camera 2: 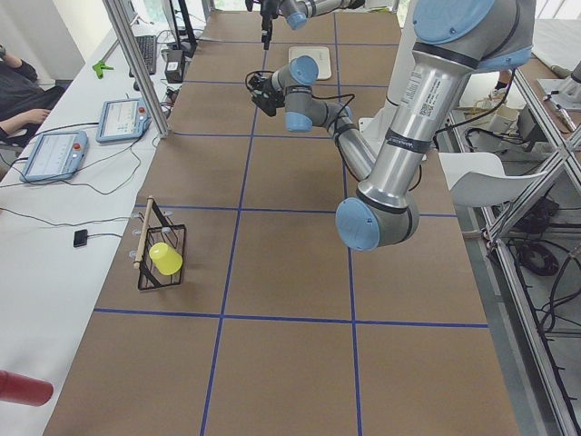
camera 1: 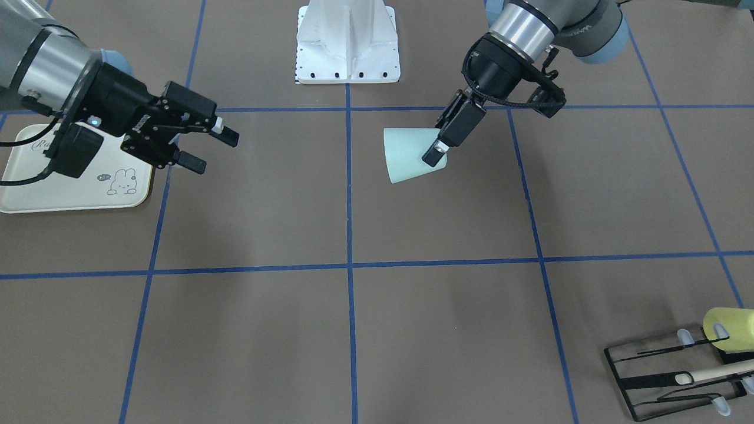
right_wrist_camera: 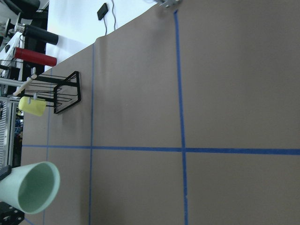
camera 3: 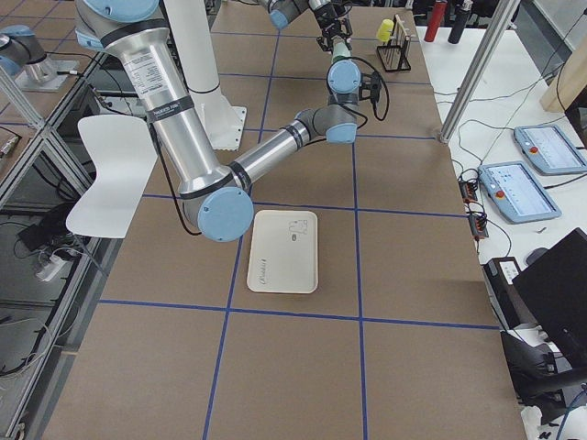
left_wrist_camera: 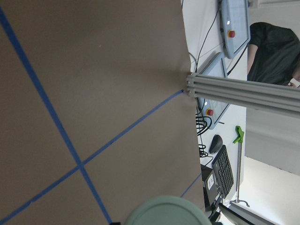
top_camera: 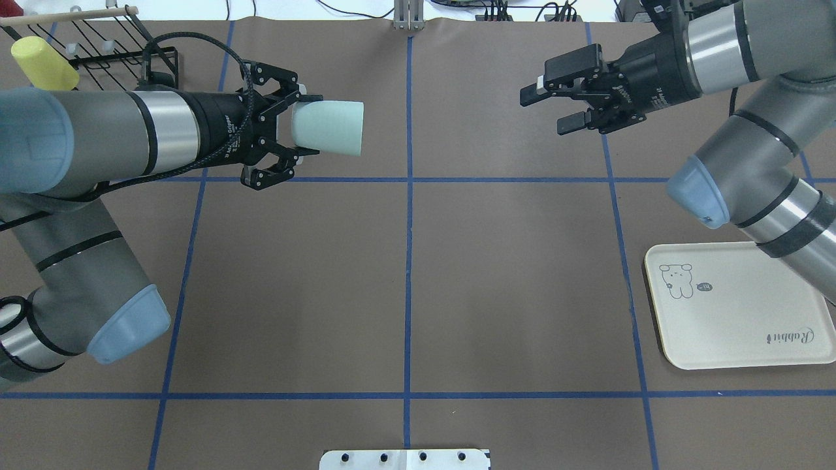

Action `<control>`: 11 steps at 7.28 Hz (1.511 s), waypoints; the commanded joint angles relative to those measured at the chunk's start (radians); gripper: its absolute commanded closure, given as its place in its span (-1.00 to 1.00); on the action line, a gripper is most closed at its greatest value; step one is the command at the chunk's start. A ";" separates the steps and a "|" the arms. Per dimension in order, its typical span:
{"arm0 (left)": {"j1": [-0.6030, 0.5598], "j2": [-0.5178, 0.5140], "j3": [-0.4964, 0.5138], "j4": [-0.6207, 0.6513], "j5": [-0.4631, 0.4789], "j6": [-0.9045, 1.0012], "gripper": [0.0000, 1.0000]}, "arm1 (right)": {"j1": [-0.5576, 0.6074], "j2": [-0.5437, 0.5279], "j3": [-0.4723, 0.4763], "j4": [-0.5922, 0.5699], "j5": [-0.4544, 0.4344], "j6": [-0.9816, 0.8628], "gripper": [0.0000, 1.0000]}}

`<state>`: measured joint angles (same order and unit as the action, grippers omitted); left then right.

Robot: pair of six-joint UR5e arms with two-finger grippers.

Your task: Left arm grabs green cup and hands to right arm on tray

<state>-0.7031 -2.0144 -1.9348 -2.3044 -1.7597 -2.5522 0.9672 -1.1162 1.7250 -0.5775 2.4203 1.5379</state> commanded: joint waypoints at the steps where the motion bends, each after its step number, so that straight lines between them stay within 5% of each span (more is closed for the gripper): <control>1: 0.002 -0.036 -0.015 -0.004 -0.040 -0.100 0.66 | -0.054 0.029 0.053 0.027 -0.025 -0.001 -0.98; 3: 0.008 -0.055 -0.033 -0.003 -0.043 -0.160 0.66 | -0.148 0.019 0.050 0.172 -0.165 0.013 -0.98; 11: 0.004 -0.064 -0.032 -0.098 -0.126 -0.571 0.66 | -0.180 0.026 0.047 0.303 -0.262 0.015 -0.95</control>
<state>-0.6982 -2.0825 -1.9682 -2.3967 -1.8807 -3.0623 0.7881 -1.0911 1.7721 -0.2804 2.1643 1.5512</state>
